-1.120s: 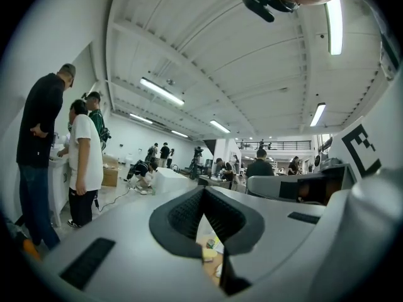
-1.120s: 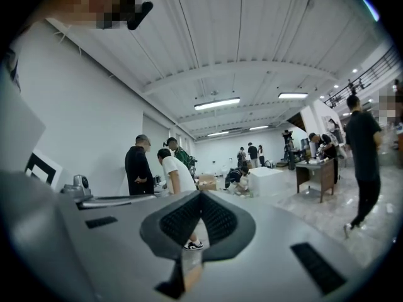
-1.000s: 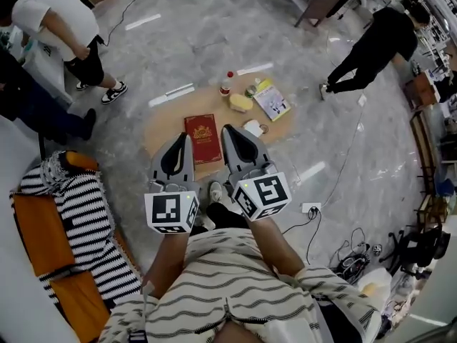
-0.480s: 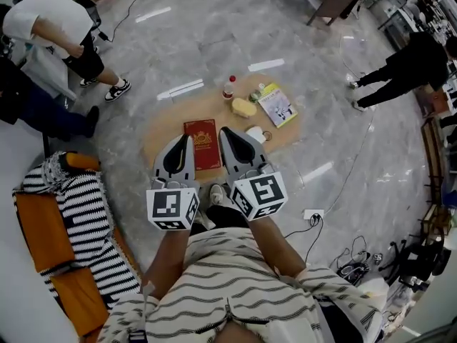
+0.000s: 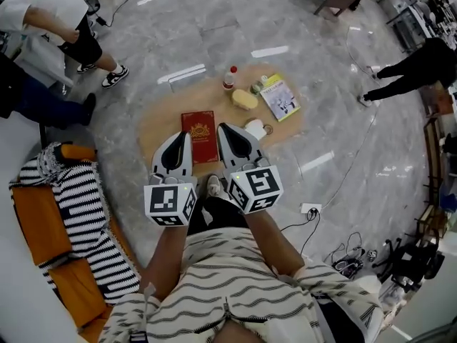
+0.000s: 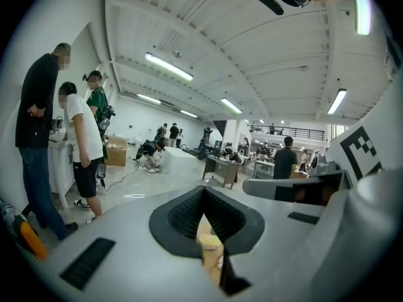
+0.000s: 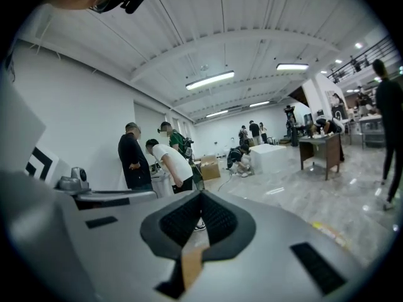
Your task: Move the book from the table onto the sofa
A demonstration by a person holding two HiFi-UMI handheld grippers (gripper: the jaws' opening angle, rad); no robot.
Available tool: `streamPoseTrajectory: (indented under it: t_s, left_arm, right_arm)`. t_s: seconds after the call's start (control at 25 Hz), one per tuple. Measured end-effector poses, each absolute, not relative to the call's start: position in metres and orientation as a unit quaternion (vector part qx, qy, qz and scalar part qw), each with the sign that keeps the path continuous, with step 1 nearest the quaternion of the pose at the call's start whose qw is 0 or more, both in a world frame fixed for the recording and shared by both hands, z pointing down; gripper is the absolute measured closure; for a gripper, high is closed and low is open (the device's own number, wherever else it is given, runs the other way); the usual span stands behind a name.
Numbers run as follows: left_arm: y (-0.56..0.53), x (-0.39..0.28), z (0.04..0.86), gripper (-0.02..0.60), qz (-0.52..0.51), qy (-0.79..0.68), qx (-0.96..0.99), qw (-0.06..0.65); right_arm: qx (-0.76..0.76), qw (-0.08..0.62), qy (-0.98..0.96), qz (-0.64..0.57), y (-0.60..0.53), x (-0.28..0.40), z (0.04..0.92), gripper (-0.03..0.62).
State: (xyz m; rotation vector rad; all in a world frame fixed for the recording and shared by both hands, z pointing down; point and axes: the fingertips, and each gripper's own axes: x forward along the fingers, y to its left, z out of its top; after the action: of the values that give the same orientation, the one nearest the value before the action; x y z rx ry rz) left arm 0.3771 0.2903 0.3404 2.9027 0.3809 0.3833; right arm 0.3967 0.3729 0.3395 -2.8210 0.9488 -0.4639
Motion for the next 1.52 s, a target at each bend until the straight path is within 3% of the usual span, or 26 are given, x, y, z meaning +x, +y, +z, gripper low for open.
streamPoseTrajectory:
  t_s: [0.68, 0.76, 1.52]
  left_arm:
    - [0.272, 0.399, 0.448, 0.574, 0.230, 0.140, 0.956, 0.114]
    - [0.272, 0.403, 0.461, 0.571, 0.240, 0.144, 0.953, 0.115]
    - [0.271, 0.411, 0.582, 0.430, 0.330, 0.145, 0.920, 0.156]
  right_arm:
    - [-0.932, 0.068, 0.259, -0.245, 0.365, 0.424, 0.447, 0.576]
    - [-0.930, 0.072, 0.256, -0.254, 0.365, 0.427, 0.459, 0.525]
    - [-0.910, 0.091, 0.216, -0.343, 0.384, 0.437, 0.585, 0.418]
